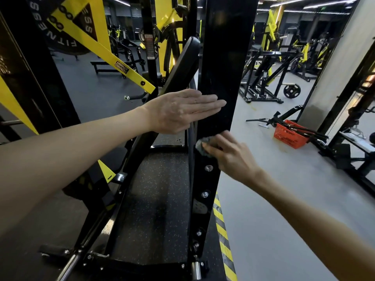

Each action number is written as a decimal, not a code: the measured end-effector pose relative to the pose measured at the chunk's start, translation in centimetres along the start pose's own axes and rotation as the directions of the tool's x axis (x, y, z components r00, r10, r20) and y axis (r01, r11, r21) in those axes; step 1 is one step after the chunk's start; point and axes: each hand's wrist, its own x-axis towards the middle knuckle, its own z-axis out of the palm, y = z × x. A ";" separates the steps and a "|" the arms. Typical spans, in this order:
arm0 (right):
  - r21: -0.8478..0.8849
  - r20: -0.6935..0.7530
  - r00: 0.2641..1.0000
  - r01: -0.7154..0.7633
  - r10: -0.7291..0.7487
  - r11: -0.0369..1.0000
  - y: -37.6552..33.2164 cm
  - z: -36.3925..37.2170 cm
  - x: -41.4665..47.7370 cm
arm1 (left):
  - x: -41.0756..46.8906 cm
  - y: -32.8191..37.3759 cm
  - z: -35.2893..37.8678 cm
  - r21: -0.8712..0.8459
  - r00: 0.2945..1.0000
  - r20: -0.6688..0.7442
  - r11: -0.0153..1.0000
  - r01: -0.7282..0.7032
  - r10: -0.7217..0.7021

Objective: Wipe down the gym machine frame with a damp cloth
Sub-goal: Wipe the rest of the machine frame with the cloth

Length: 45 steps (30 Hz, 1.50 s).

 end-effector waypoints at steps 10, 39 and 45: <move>0.027 0.106 0.994 -0.020 0.017 0.999 -2.4 3.9 -3.5 | 0.1 0.4 0.4 -0.005 1.000 -0.019 1.000 0.009 -0.009; -0.229 -0.348 0.930 0.038 -0.118 0.973 7.3 -11.3 13.9 | 2.5 -8.5 -7.2 -0.144 0.913 -0.218 0.936 0.321 -0.346; -0.113 -0.484 0.874 -0.116 0.048 0.987 8.0 -13.3 15.2 | 3.2 -10.1 -8.8 -0.361 0.777 -0.260 0.804 0.472 -0.573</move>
